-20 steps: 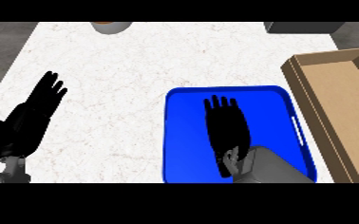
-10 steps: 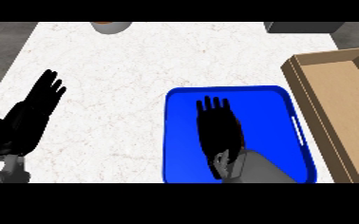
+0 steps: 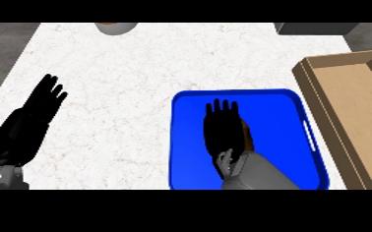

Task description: Pick the sweet potato from the tray and place it in the cardboard box

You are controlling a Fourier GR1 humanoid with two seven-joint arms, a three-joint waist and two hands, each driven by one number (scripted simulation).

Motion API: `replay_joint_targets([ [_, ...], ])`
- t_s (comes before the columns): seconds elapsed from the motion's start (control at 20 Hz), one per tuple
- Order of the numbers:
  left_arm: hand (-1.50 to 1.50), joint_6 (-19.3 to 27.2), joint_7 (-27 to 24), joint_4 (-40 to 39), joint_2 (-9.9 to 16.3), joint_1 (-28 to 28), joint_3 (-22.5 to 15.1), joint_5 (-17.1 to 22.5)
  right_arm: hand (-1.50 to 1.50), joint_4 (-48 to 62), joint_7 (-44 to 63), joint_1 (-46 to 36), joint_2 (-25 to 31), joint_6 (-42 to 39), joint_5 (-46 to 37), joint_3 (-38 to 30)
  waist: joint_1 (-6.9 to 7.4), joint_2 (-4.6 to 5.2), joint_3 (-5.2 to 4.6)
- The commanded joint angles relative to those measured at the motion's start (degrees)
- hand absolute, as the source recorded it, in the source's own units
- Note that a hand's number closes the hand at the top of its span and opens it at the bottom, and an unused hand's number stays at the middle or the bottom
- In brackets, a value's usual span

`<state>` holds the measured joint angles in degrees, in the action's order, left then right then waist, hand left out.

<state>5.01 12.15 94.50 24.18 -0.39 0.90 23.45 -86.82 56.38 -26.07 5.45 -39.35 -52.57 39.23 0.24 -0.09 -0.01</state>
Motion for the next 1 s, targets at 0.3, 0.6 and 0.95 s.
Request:
replay_joint_targets([
  [0.3, 0.00, -3.27, 1.31, -0.69, 0.13, -0.28, 2.85, 0.26, -1.50, 3.10, 5.17, 4.55, -3.52, -2.81, -7.63, -1.09, -0.28, 0.03, 0.00],
  [0.6, 0.00, -4.02, 0.86, -4.18, -0.98, -3.38, 4.49, -1.34, -1.50, 9.77, 0.52, 3.53, -5.16, 0.78, -12.19, -3.10, -0.17, 0.12, 0.01],
  [0.95, 0.00, -3.95, -1.02, -3.85, -4.96, -1.34, 2.65, -4.81, -1.50, 9.60, -4.61, 4.03, -2.19, -1.35, -13.83, -8.04, -0.15, 0.13, 0.01],
])
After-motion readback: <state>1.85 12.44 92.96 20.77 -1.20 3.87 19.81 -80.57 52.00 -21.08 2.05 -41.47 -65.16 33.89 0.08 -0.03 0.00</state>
